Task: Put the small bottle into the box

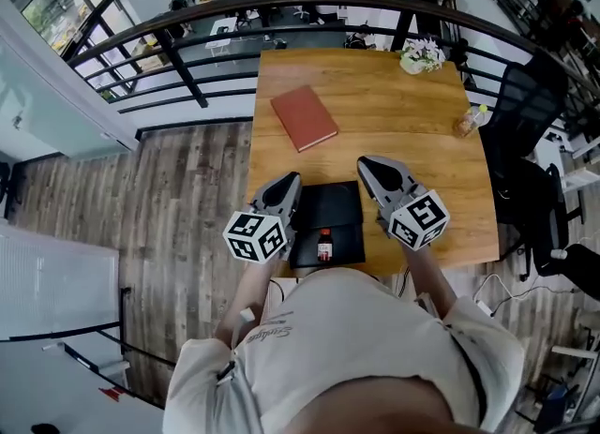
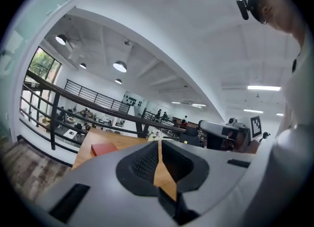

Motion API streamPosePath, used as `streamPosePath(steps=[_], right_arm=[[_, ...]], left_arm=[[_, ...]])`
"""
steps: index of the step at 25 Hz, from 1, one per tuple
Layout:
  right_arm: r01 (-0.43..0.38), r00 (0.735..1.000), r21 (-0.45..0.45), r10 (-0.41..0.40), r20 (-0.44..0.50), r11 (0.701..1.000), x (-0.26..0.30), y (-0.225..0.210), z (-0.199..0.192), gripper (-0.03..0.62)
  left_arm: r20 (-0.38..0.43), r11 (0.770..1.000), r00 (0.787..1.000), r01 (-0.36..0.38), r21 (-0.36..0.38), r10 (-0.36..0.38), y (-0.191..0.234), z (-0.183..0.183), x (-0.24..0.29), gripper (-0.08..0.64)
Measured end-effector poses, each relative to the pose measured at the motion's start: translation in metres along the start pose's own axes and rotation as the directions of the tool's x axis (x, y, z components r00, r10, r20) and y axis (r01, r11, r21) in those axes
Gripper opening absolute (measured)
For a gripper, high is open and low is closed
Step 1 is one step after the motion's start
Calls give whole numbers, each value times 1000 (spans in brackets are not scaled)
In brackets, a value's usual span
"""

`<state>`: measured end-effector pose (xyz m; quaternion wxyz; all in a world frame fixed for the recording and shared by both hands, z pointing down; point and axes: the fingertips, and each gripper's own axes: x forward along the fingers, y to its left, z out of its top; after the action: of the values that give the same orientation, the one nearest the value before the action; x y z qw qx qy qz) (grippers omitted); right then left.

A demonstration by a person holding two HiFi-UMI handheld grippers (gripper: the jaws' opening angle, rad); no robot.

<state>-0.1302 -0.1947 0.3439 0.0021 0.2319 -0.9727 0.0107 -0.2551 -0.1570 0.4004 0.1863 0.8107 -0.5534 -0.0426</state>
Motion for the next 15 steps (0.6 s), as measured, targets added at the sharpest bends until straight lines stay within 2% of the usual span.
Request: streamPosePath(steps=[4, 10, 15], right_arm=[[4, 999, -38, -3, 38, 999, 4, 0, 19, -5], [17, 997, -108, -9, 77, 994, -1, 9, 40, -5], [36, 996, -85, -29, 89, 996, -7, 16, 38, -5]], left_arm=[[25, 996, 999, -37, 78, 35, 2, 26, -12, 32], [79, 996, 996, -57, 69, 51, -4, 50, -25, 32], [91, 992, 995, -56, 114, 46, -10, 65, -21, 32]])
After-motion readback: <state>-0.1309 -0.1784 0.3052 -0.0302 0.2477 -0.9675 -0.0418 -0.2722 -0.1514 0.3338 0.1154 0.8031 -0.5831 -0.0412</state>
